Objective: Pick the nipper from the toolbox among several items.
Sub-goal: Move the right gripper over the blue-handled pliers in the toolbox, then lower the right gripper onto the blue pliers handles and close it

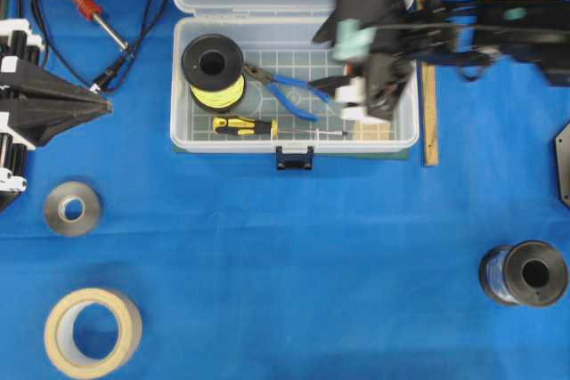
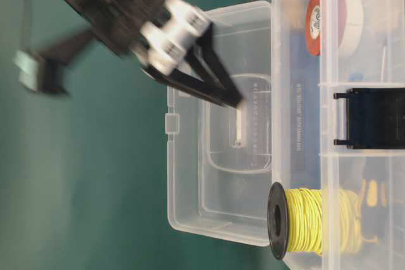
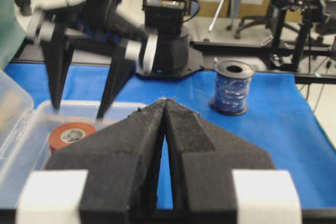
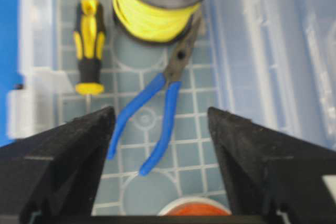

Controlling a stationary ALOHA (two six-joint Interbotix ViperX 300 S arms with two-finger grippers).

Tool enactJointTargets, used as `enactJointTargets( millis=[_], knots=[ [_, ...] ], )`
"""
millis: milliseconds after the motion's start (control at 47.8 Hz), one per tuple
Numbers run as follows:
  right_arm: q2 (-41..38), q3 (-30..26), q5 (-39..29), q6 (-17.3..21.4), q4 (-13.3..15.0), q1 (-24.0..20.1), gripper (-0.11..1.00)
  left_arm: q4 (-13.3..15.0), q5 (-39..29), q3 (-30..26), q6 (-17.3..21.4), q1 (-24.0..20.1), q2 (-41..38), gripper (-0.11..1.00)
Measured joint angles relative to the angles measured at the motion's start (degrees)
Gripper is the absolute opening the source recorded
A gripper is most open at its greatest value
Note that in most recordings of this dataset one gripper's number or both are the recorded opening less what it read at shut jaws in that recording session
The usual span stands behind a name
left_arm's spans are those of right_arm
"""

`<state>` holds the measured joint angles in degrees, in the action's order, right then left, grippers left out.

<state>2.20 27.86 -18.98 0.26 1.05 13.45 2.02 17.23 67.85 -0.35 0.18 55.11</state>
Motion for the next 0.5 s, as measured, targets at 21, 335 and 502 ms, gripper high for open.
enactJointTargets(
  millis=[21,335,502],
  knots=[
    [-1.32,-0.79,-0.26,0.0,0.09,0.09,0.69,-0.09,0.0,0.0,0.0,0.0,0.0,0.0],
    [-16.17,-6.06,-0.7,0.0,0.26,2.2,0.67,0.0,0.0,0.0,0.0,0.0,-0.18,0.0],
    [-19.34,-6.59,0.0,-0.62,0.35,2.37,0.66,-0.09,-0.09,0.0,-0.09,0.0,-0.09,0.0]
  ],
)
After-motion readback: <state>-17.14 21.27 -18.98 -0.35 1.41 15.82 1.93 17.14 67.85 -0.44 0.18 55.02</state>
